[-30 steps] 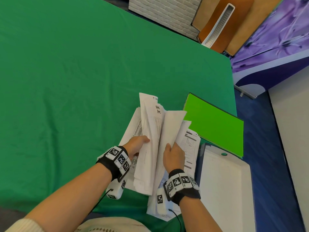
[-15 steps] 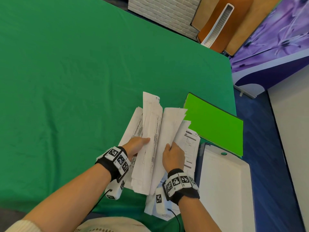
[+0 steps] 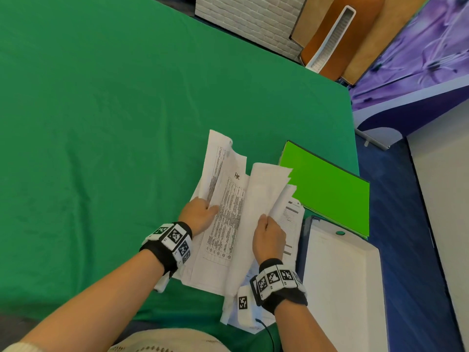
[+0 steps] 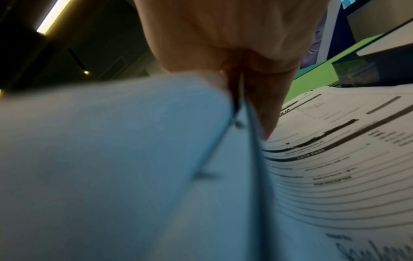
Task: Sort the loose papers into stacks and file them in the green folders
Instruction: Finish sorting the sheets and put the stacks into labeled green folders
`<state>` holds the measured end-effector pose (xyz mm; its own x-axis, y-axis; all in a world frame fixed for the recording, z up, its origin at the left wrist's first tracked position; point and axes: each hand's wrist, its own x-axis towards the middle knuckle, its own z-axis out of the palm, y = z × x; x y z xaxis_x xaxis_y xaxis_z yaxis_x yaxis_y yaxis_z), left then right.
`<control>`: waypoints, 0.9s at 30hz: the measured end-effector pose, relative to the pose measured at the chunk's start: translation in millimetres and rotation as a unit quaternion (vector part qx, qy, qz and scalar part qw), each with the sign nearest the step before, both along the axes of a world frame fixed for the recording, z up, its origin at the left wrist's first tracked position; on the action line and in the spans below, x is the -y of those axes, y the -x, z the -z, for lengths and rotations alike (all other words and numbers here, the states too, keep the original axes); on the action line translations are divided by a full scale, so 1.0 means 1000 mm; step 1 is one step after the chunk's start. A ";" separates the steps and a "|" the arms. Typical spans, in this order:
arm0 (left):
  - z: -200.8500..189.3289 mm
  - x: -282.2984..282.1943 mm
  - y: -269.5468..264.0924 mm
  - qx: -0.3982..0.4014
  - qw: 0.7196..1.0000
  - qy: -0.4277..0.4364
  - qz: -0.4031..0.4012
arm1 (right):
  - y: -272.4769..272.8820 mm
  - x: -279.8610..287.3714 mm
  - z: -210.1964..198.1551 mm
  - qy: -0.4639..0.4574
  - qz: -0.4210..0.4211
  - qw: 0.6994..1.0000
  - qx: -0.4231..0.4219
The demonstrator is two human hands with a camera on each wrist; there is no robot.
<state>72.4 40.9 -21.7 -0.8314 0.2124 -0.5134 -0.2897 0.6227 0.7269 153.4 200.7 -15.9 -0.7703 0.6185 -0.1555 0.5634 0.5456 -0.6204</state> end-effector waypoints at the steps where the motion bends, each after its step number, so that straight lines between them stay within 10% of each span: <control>1: -0.003 -0.003 -0.001 -0.034 0.999 0.024 0.011 | 0.000 0.001 -0.001 0.020 -0.002 1.000 -0.005; 21: -0.056 0.007 0.012 -0.350 0.909 0.173 -0.146 | 0.005 0.019 0.021 -0.001 -0.154 0.988 -0.026; 27: -0.068 0.020 0.024 -0.347 0.909 0.113 -0.203 | 0.010 0.026 0.034 -0.076 -0.198 0.964 0.160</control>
